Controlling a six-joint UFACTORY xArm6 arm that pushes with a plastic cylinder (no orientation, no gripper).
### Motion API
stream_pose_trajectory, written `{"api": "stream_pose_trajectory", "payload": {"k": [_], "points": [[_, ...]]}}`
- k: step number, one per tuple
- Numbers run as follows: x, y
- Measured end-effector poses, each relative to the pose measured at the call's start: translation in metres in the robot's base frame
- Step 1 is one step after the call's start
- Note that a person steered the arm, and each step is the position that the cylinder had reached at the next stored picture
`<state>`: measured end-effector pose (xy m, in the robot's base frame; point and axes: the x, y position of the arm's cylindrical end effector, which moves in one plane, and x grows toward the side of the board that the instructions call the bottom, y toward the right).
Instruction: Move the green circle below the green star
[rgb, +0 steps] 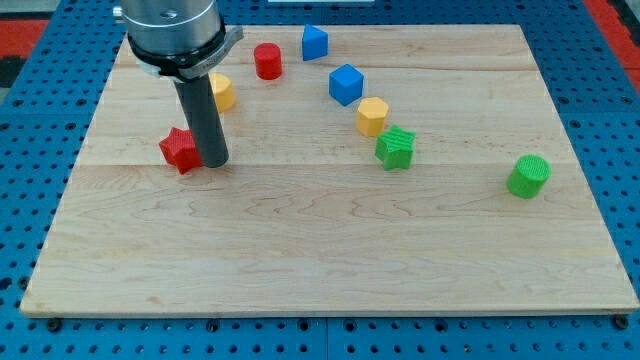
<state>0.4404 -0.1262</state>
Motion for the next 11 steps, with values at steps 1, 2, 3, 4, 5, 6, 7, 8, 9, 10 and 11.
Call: {"api": "stream_pose_trajectory", "payload": {"k": [1,2,3,4,5,6,7,8,9,10,11], "points": [[-0.001,-0.006],[-0.003,-0.011],[0.046,0.045],[0.085,0.172],[0.076,0.317],[0.037,0.380],[0.032,0.355],[0.035,0.368],[0.055,0.409],[-0.005,0.429],[-0.018,0.413]]}}
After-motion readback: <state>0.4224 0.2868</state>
